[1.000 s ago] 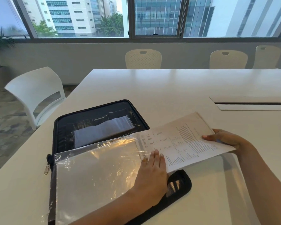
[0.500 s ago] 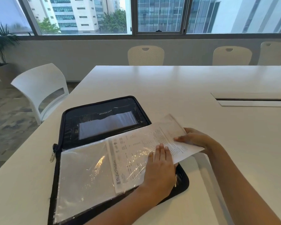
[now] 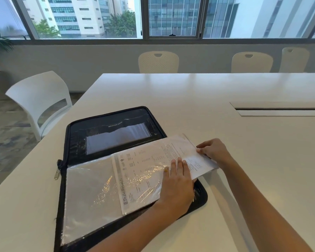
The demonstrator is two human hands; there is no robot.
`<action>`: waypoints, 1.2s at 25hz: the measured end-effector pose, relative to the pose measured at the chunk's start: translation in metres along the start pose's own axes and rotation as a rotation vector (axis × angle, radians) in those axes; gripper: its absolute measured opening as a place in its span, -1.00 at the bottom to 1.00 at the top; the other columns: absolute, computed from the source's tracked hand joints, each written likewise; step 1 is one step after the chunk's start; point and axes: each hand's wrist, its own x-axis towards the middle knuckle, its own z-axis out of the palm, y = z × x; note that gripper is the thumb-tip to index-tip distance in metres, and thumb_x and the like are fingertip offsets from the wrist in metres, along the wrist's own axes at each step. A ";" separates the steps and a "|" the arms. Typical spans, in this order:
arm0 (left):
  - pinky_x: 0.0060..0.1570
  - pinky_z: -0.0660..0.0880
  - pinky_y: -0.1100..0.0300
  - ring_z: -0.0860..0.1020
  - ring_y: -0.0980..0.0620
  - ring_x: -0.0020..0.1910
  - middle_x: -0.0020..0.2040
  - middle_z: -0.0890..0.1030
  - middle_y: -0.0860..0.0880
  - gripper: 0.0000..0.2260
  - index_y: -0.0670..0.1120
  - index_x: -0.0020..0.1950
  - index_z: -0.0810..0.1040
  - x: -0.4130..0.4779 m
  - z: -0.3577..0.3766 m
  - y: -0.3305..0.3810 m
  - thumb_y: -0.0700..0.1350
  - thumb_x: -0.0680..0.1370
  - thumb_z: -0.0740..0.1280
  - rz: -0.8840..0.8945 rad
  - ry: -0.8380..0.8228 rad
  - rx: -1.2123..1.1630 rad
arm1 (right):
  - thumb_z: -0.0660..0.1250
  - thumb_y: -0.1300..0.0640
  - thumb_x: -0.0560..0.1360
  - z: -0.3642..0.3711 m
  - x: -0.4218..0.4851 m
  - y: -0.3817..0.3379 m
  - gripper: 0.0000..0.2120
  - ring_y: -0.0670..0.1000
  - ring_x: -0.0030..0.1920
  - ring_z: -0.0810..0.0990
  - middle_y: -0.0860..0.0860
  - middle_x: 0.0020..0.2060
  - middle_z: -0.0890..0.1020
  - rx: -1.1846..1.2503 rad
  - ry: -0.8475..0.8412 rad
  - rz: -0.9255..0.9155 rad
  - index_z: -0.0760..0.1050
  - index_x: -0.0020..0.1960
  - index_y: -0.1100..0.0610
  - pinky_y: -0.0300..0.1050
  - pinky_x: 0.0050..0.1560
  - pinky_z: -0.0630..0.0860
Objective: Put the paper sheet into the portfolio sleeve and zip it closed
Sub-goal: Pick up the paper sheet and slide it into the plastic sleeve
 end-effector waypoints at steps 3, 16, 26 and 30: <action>0.47 -0.02 -0.19 -0.02 -0.24 0.55 0.58 -0.02 -0.21 -0.43 -0.20 0.56 -0.08 -0.001 0.001 -0.001 0.02 0.67 0.05 0.002 0.003 0.004 | 0.42 0.28 0.45 0.010 -0.005 -0.009 -0.83 -0.07 -0.18 0.60 0.06 -0.13 0.69 -0.005 -0.066 0.027 0.68 0.03 0.17 -0.27 -0.33 0.48; 0.47 -0.07 -0.16 -0.10 -0.22 0.55 0.58 -0.02 -0.22 -0.46 -0.19 0.56 -0.07 -0.003 -0.004 -0.004 0.04 0.68 0.00 0.054 0.056 0.052 | 0.39 0.17 0.50 0.044 -0.028 -0.046 -0.88 -0.05 -0.19 0.60 0.05 -0.22 0.68 -0.037 -0.231 -0.023 0.68 -0.03 0.16 -0.24 -0.29 0.45; 0.46 -0.10 -0.19 -0.06 -0.31 0.53 0.56 0.00 -0.29 -0.45 -0.22 0.56 -0.06 -0.001 0.000 -0.003 0.09 0.68 -0.08 0.003 0.046 0.064 | 0.35 0.02 0.53 0.069 -0.032 -0.067 -0.81 -0.05 -0.25 0.63 0.02 -0.27 0.66 -0.187 -0.338 0.068 0.58 -0.18 0.12 -0.23 -0.34 0.45; 0.46 -0.12 -0.19 -0.06 -0.31 0.53 0.56 0.00 -0.28 -0.45 -0.21 0.56 -0.07 -0.001 0.003 -0.003 0.08 0.68 -0.08 -0.004 0.042 0.063 | 0.40 0.02 0.50 0.067 -0.032 -0.069 -0.82 -0.04 -0.23 0.61 0.03 -0.21 0.64 -0.235 -0.360 0.074 0.56 -0.06 0.14 -0.23 -0.36 0.43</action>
